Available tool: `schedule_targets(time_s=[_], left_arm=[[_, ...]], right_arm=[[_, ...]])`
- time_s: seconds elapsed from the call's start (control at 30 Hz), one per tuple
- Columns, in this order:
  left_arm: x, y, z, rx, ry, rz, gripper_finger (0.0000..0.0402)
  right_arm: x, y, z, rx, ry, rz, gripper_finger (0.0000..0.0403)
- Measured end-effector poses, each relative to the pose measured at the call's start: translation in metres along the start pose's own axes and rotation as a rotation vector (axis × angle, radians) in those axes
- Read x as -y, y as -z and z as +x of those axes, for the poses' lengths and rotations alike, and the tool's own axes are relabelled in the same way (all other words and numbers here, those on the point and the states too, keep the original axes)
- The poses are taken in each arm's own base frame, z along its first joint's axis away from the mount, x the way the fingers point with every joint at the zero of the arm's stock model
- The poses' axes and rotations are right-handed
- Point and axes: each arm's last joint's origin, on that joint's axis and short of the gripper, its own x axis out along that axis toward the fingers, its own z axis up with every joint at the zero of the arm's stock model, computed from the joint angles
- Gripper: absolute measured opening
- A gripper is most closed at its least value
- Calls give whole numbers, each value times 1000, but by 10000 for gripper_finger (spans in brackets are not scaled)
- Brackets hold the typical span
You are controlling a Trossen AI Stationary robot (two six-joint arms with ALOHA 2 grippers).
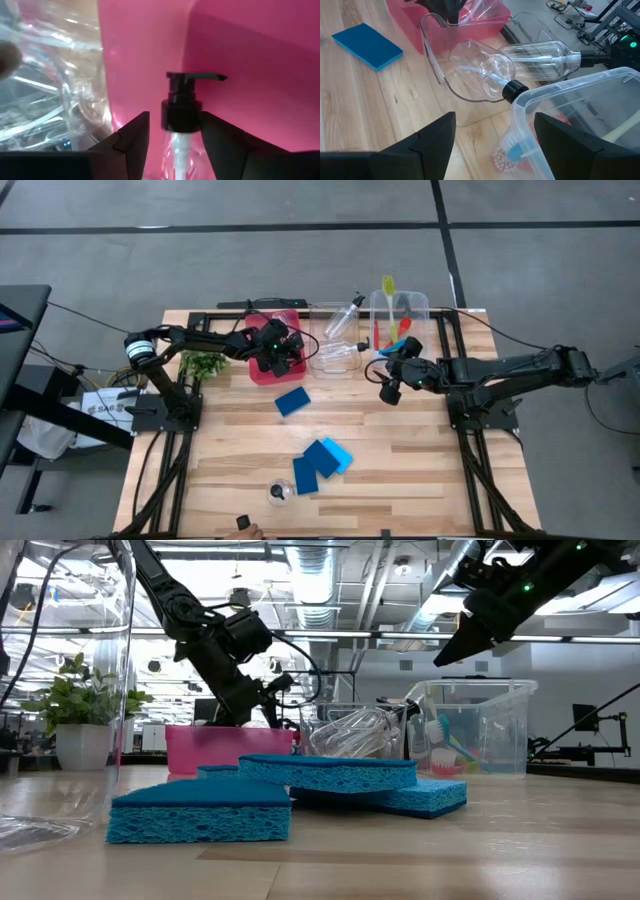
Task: Pick & Place Kitchen Sink Supplies
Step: Put the soap dispenser into the left transparent bin
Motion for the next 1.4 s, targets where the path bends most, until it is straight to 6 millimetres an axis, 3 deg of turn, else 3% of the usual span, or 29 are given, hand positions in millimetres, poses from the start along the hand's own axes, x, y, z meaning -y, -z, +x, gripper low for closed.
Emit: schedule_targets(time_s=[0.47, 0.73, 1.4], left_arm=[[8, 3, 15, -50, 48, -2, 171], [8, 5, 13, -114, 63, 76, 130], [-20, -2, -31, -191, -86, 65, 136]], right_arm=[[0, 0, 0, 1, 0, -2, 265], [0, 0, 0, 1, 0, -2, 265], [0, 0, 0, -1, -2, -4, 265]])
